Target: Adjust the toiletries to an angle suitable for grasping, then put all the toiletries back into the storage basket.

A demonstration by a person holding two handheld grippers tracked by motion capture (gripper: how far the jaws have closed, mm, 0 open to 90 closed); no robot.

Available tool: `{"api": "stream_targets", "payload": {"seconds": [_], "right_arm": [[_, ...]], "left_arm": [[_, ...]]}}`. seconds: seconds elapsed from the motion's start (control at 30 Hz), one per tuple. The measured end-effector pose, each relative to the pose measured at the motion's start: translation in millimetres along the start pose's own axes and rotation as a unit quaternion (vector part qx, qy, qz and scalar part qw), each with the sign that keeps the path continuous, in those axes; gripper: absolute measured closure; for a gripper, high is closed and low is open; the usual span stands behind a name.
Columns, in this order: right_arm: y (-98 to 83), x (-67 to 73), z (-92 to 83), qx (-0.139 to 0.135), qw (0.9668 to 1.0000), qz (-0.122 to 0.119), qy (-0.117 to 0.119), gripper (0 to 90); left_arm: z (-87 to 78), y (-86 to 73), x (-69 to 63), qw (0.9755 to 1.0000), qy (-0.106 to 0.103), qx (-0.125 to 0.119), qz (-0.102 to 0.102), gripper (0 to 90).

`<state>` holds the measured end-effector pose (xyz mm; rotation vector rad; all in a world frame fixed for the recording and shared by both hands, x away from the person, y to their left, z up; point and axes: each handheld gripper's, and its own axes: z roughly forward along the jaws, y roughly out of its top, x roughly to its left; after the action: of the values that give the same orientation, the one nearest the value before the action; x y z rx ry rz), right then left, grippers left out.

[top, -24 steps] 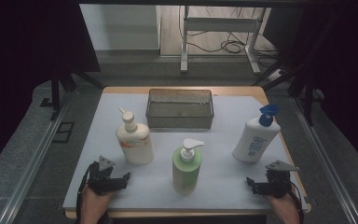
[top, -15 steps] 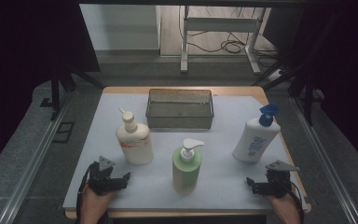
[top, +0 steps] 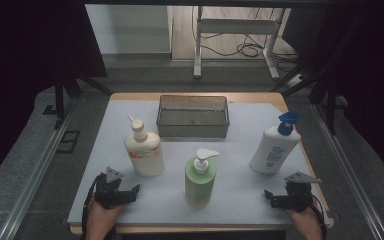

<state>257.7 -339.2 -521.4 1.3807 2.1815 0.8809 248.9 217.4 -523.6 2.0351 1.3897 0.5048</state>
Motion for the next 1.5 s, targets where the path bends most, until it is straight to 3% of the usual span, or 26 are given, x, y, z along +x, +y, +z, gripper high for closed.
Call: {"api": "stream_targets", "payload": {"seconds": [0.37, 0.53, 0.73, 1.0, 1.27, 1.3, 1.5], "right_arm": [[1.0, -2.0, -1.8, 0.000, 1.0000, 0.002, 0.005, 1.9], [1.8, -5.3, -4.3, -0.004, 0.9997, 0.010, 0.020, 5.2], [4.8, -6.5, -9.0, -0.018, 0.9997, 0.002, 0.018, 7.9], [7.3, -11.9, -10.6, -0.019, 0.9992, 0.003, 0.034, 7.4], [12.8, -17.1, -11.3, -0.021, 0.9994, -0.004, 0.028, 13.3], [15.1, -20.2, -10.3, -0.014, 0.9997, 0.006, 0.017, 15.2], [17.4, -28.4, -8.1, -0.012, 0.9997, 0.019, 0.004, 18.2]], "left_arm": [[0.1, -0.1, -0.1, 1.0000, 0.000, 0.000, -0.002, 11.5], [0.1, -0.2, -0.1, 1.0000, 0.001, -0.001, -0.001, 11.5], [0.1, -0.3, -0.1, 1.0000, 0.001, -0.001, 0.000, 11.5], [0.2, -0.3, -0.1, 1.0000, 0.000, -0.001, -0.002, 11.5], [0.4, -0.3, -0.2, 1.0000, 0.001, -0.002, -0.002, 11.5], [0.4, -0.2, -0.1, 1.0000, 0.001, -0.002, -0.001, 11.5], [0.5, -0.2, -0.3, 1.0000, 0.001, -0.002, -0.002, 11.5]]}}
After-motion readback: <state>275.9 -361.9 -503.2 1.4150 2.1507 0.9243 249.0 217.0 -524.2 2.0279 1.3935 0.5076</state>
